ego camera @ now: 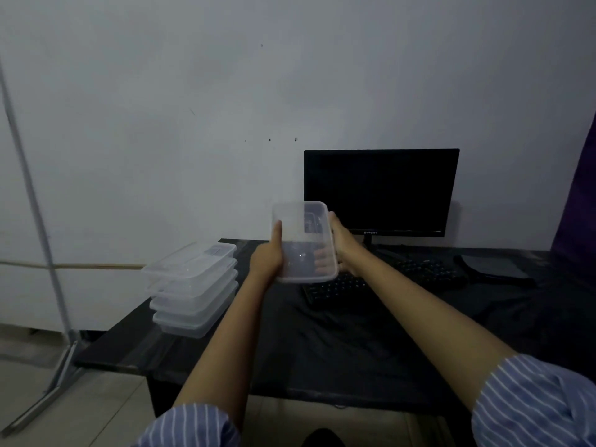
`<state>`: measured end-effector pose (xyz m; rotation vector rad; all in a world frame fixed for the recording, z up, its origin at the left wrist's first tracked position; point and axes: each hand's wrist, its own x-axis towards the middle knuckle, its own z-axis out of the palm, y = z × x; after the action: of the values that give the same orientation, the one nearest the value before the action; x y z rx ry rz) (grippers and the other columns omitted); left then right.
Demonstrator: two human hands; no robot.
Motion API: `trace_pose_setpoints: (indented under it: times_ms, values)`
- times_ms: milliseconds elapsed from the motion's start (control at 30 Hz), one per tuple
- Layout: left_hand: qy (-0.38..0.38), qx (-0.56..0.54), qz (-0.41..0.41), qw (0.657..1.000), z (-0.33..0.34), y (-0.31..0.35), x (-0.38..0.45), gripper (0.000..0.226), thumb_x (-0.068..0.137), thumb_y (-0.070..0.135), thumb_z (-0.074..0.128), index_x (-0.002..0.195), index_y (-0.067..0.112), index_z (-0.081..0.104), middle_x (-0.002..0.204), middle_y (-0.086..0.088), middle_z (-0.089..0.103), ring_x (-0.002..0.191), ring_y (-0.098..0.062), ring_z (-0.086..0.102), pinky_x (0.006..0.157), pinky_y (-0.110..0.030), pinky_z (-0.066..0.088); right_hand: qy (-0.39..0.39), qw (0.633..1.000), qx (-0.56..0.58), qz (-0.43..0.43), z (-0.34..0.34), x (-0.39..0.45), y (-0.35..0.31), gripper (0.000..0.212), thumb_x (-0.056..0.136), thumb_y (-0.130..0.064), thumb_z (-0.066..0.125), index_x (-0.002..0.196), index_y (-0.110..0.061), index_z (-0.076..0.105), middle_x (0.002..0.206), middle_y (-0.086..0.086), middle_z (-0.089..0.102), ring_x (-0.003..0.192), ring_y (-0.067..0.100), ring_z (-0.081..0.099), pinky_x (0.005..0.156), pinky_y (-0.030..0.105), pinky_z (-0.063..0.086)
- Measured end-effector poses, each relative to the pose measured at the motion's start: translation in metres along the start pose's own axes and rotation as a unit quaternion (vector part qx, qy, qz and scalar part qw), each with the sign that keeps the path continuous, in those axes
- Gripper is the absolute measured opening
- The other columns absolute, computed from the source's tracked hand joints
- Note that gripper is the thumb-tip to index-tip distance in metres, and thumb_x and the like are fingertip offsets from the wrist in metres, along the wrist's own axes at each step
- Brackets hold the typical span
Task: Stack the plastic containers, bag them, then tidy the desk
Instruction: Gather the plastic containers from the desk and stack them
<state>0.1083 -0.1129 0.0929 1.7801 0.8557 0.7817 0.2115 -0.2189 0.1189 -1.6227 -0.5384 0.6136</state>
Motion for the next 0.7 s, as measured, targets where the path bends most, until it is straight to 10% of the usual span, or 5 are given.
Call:
trace_pose_setpoints:
  times_ms: [200,467,567,700]
  values:
    - [0.03,0.07,0.038,0.996,-0.024,0.015,0.013,0.08,0.095,0.064,0.014,0.141,0.007,0.045,0.133,-0.029,0.052,0.12,-0.038,0.052,0.105,-0.046,0.04,0.052,0.992,-0.089,-0.068,0.03,-0.012,0.01,0.084,0.094,-0.068,0.022,0.111,0.003,0.063,0.1,0.024,0.069,0.051,0.023,0.066,0.035,0.023,0.048]
    - [-0.005,-0.039,-0.044,0.998,-0.032,0.016,0.0,0.087,0.085,0.078,0.027,0.112,0.002,0.059,0.116,-0.025,0.059,0.104,-0.039,0.063,0.082,-0.043,0.057,0.091,0.992,-0.077,-0.032,0.046,-0.009,0.0,0.081,0.099,-0.06,0.018,0.122,0.007,0.059,0.11,0.027,0.067,0.047,0.024,0.059,0.03,0.02,0.043]
    - [0.05,-0.029,-0.039,0.998,-0.034,0.01,0.001,0.086,0.092,0.068,0.025,0.119,-0.007,0.059,0.114,-0.024,0.066,0.101,-0.036,0.067,0.063,-0.027,0.053,0.082,0.993,-0.078,-0.014,0.053,-0.009,-0.003,0.079,0.1,-0.059,0.018,0.126,0.006,0.056,0.112,0.026,0.067,0.047,0.024,0.059,0.029,0.021,0.043]
    - [0.087,0.115,0.018,0.989,-0.049,0.011,-0.003,0.053,0.103,0.04,0.021,0.146,0.012,0.033,0.077,-0.013,0.062,0.067,-0.028,0.064,0.074,-0.036,0.054,0.061,0.996,-0.059,0.001,0.064,-0.012,-0.009,0.078,0.1,-0.059,0.019,0.13,0.006,0.051,0.111,0.026,0.067,0.05,0.025,0.061,0.029,0.021,0.043]
